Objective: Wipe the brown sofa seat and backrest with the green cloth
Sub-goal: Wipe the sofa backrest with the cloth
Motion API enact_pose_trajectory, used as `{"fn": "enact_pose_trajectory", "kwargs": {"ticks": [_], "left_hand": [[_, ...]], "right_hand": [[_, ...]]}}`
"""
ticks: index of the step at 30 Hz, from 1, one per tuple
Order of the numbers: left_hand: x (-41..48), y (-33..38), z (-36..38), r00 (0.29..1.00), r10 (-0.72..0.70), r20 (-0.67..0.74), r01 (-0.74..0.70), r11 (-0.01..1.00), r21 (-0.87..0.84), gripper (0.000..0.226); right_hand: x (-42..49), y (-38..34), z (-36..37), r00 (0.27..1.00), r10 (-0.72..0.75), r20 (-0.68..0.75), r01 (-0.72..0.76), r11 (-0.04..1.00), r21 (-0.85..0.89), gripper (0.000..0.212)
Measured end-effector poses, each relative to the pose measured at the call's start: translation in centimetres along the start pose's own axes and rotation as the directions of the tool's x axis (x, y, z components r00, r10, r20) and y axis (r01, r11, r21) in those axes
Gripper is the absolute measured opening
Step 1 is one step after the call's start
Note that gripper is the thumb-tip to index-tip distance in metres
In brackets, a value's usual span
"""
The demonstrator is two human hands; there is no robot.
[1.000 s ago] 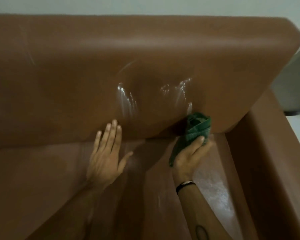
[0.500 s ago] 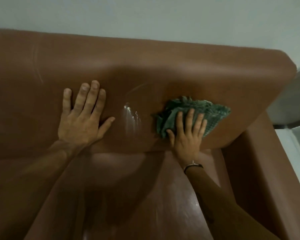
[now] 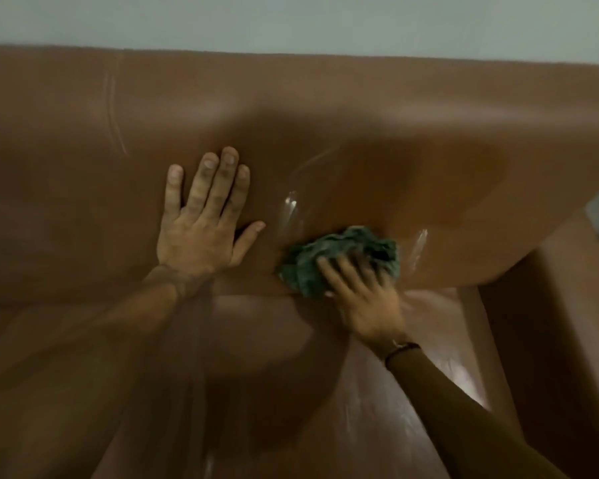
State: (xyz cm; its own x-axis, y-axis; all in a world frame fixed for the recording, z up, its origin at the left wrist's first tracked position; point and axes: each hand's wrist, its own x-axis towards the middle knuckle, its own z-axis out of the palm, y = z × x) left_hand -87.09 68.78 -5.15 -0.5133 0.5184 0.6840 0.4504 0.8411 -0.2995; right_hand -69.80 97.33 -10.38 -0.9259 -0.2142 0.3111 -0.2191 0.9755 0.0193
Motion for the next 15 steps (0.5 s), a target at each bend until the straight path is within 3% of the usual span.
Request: {"fn": "enact_pose_trajectory", "kwargs": {"ticks": [2, 4, 5, 7, 9, 11, 13, 15], "left_hand": [[0.4, -0.2, 0.4, 1.0, 0.007, -0.029, -0.006, 1.0, 0.005, 0.1], [0.5, -0.3, 0.6, 0.999, 0.014, -0.04, -0.014, 1.0, -0.003, 0.1], [0.4, -0.3, 0.7, 0.999, 0.014, -0.042, -0.015, 1.0, -0.01, 0.099], [0.1, -0.1, 0.6, 1.0, 0.008, -0.029, -0.009, 1.0, -0.01, 0.098], [-0.1, -0.2, 0.7, 1.0, 0.017, -0.015, -0.017, 1.0, -0.016, 0.097], [0.0, -0.3, 0.6, 1.0, 0.021, -0.014, -0.022, 1.0, -0.017, 0.092], [0.1, -0.1, 0.5, 0.999, 0.011, -0.033, -0.012, 1.0, -0.029, 0.086], [-0.1, -0.2, 0.6, 0.999, 0.029, -0.04, -0.03, 0.998, -0.049, 0.083]], "right_hand": [[0.5, 2.9, -0.6, 0.933, 0.339, -0.119, -0.337, 0.941, 0.036, 0.072], [3.5, 5.5, -1.9, 0.747, 0.562, -0.355, -0.59, 0.807, 0.037, 0.07], [5.6, 6.1, -2.8, 0.678, 0.586, -0.443, -0.621, 0.779, 0.08, 0.069], [9.9, 4.9, -4.3, 0.627, 0.572, -0.529, -0.588, 0.793, 0.161, 0.068], [12.9, 1.5, -4.5, 0.659, 0.517, -0.546, -0.51, 0.841, 0.181, 0.064], [14.0, -2.9, -3.2, 0.761, 0.37, -0.533, -0.363, 0.924, 0.124, 0.064], [12.5, -6.3, -0.4, 0.878, 0.198, -0.437, -0.195, 0.979, 0.053, 0.069], [9.6, -6.6, 1.8, 0.93, 0.1, -0.354, -0.11, 0.994, -0.007, 0.084]]}}
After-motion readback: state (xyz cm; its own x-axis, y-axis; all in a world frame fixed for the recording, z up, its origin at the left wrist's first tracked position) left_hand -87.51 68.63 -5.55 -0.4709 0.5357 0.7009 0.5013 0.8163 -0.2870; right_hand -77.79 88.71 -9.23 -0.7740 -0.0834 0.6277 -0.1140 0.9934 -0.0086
